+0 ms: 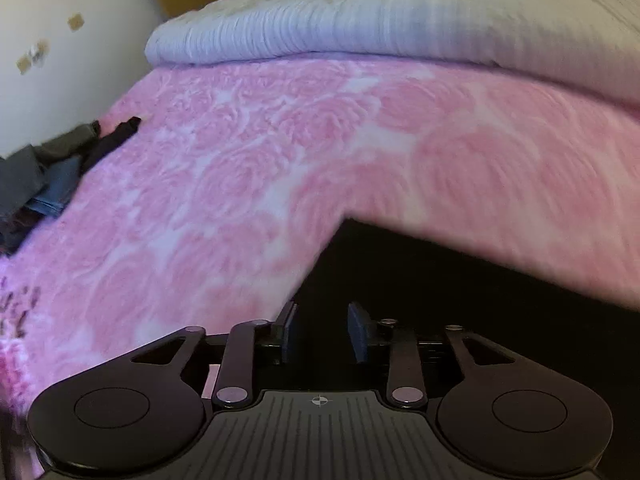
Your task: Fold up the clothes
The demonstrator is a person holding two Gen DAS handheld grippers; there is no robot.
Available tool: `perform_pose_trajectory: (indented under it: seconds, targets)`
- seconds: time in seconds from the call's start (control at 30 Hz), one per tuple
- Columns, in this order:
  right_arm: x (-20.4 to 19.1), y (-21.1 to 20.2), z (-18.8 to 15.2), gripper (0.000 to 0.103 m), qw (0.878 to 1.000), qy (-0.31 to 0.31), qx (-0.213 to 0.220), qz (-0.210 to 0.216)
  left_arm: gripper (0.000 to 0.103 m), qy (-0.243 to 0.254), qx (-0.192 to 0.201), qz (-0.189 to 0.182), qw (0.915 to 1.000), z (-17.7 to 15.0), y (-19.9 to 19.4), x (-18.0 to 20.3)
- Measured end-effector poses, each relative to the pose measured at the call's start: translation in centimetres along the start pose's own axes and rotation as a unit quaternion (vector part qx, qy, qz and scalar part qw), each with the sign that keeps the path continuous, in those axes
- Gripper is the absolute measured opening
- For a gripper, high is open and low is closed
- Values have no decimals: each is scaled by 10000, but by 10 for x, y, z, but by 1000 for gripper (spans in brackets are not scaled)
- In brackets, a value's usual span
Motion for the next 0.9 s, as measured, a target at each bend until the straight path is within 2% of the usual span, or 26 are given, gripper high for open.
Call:
perform_pose_trajectory:
  seconds: [0.07,0.13,0.2,0.3,0.37,0.4,0.47,0.5,0.53,0.57,0.63,0.73,0.8,0.83,0.87,0.9]
  targets:
    - [15,-12,-33,35,9992,279,-227,-162,17,-263,-36,-84,9996,10,15,-8]
    - [32,-26,-66,35,9972,539,-407,-324,17,-88,-270,-318,9991,7,34,2]
    - [44,-49,-86,35,9964,698,-289,-373,18,286,-514,-524,9969,0,49,18]
    - [56,-85,-106,35,9926,1114,-206,-439,19,884,-530,-360,9940,-3,43,33]
    - [67,-114,-116,39,9836,1709,100,-576,20,720,-759,-439,9935,3,38,27]
    - [73,-127,-121,45,9759,2064,293,-644,22,707,-824,-459,9930,7,32,22]
    - [87,-147,-134,64,9521,2869,694,-796,30,804,-810,-344,9929,16,26,17]
    - [95,-152,-143,78,9359,3299,869,-873,35,825,-802,-313,9929,21,25,13]
    - [102,-155,-152,81,9187,3702,1031,-913,38,785,-842,-330,9928,25,26,8]
    - [109,-157,-161,82,8994,4096,1192,-951,43,703,-914,-364,9927,29,30,2]
    - [122,-153,-174,82,8643,4697,1606,-805,44,470,-1043,-497,9922,39,41,-8]
    - [147,-142,-185,82,8282,5110,2199,-677,44,124,-1367,-689,9881,47,66,-15]
    - [165,-132,-195,81,8019,5422,2448,-560,40,196,-1676,-820,9822,44,81,-10]
    - [173,-128,-200,68,7887,5574,2552,-467,39,308,-1730,-866,9806,41,85,-4]
    - [179,-127,-203,60,7826,5661,2559,-410,37,415,-1741,-877,9799,40,86,1]
    - [185,-128,-205,52,7826,5695,2485,-383,35,497,-1727,-854,9800,41,85,5]
Point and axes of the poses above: each gripper's, at about its wrist camera, not at the fingertips, and y roughly the way its jaws point, x to its right, z to its top, the point moved 7 cm from there along y, roughly the way its jaws point, and after that the axes turned 4 degrees about -y, right-handed, at the moved point
